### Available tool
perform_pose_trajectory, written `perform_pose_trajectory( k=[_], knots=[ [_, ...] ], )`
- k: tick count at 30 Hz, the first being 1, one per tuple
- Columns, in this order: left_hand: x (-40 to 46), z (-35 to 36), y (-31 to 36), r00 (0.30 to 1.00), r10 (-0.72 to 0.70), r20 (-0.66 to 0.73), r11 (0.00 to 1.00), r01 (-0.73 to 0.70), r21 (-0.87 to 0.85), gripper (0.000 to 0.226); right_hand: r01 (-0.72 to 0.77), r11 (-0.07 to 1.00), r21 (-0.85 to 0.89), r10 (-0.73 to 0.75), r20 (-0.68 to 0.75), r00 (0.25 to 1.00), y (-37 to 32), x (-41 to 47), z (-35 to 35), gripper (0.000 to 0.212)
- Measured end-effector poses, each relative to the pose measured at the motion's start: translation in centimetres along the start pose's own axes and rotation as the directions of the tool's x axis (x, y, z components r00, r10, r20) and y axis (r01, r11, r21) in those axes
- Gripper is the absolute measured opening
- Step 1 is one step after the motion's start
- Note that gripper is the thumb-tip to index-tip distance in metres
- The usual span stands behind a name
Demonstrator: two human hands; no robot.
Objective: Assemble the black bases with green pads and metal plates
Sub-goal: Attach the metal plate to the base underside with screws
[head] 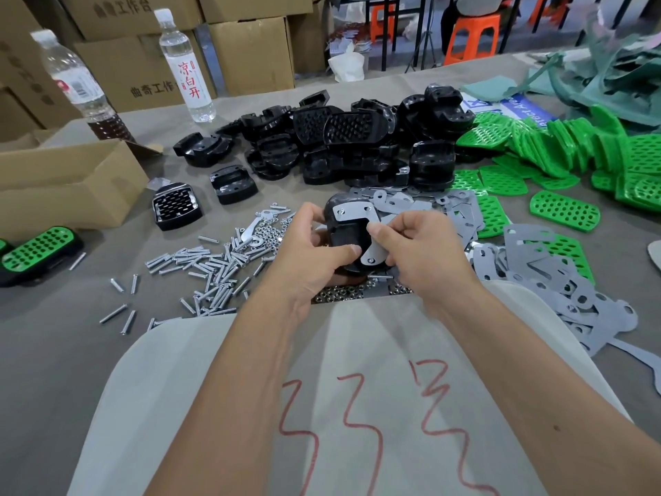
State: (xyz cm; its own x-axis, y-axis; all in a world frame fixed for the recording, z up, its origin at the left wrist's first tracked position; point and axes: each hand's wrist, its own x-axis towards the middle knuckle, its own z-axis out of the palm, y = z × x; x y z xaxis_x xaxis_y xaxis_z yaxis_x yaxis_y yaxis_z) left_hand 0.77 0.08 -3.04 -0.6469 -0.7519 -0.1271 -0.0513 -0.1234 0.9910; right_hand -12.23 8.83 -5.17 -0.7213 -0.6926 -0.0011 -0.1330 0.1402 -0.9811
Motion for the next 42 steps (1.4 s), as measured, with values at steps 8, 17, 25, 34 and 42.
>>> perform_pose_trajectory(
  k=[8, 17, 25, 34, 42],
  knots=[
    [-0.2, -0.3, 0.3, 0.995, -0.085, -0.053, 0.976, 0.072, -0.208, 0.028, 0.114, 0.993, -0.031, -0.113, 0.026, 0.993, -0.9, -0.3, 0.2, 0.031],
    [0.0, 0.2, 0.0, 0.996, -0.021, -0.081, 0.993, 0.011, -0.118, 0.028, 0.067, 0.998, 0.014, -0.067, -0.009, 0.998, -0.3, -0.2, 0.1, 0.030],
    [0.3, 0.3, 0.1, 0.985, -0.023, -0.173, 0.991, 0.000, -0.134, 0.011, 0.253, 0.964, -0.084, -0.251, 0.031, 0.967, -1.1, -0.7, 0.1, 0.027],
    [0.6, 0.5, 0.0, 0.980, 0.019, -0.200, 0.999, -0.029, -0.043, 0.013, 0.204, 0.977, -0.062, -0.203, 0.011, 0.979, -0.6, -0.7, 0.4, 0.030],
    [0.9, 1.3, -0.5, 0.959, 0.157, -0.235, 0.987, -0.142, 0.080, 0.013, 0.189, 0.981, -0.034, -0.189, -0.006, 0.982, -0.5, -0.6, 0.4, 0.031]
  ],
)
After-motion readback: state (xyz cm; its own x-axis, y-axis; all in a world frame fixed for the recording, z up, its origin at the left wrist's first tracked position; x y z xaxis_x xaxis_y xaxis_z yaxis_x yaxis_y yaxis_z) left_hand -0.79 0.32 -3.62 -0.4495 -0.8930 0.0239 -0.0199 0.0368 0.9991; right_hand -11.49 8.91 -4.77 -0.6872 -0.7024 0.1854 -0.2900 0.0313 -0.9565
